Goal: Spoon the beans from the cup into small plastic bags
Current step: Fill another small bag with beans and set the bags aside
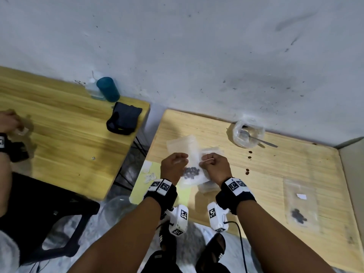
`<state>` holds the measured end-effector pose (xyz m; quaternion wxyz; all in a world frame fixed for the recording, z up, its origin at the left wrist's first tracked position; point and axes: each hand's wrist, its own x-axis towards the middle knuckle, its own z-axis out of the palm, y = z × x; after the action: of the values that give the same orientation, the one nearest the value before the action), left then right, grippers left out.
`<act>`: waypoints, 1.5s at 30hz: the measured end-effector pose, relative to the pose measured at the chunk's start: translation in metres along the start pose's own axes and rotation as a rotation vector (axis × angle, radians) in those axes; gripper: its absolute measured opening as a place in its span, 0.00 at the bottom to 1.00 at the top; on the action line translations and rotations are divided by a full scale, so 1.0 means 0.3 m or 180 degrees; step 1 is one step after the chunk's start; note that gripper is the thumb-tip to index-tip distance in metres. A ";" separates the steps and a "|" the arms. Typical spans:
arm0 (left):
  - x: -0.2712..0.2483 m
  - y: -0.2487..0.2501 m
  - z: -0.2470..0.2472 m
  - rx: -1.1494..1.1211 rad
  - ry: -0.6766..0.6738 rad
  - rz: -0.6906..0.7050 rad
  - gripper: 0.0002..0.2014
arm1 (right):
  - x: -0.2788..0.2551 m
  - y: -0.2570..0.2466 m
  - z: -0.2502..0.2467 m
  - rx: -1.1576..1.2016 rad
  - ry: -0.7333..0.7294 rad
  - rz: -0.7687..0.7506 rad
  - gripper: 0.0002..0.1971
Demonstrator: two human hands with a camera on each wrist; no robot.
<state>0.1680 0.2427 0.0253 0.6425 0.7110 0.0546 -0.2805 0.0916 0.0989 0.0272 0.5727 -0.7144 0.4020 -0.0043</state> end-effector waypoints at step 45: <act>0.123 0.002 -0.278 0.0450 0.0033 0.0184 0.13 | -0.023 -0.140 0.216 0.0495 0.0134 -0.0005 0.04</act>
<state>0.2265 0.3110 0.0100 0.5982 0.7574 0.0175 -0.2612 0.1409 0.1566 0.0426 0.6179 -0.6678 0.4119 -0.0510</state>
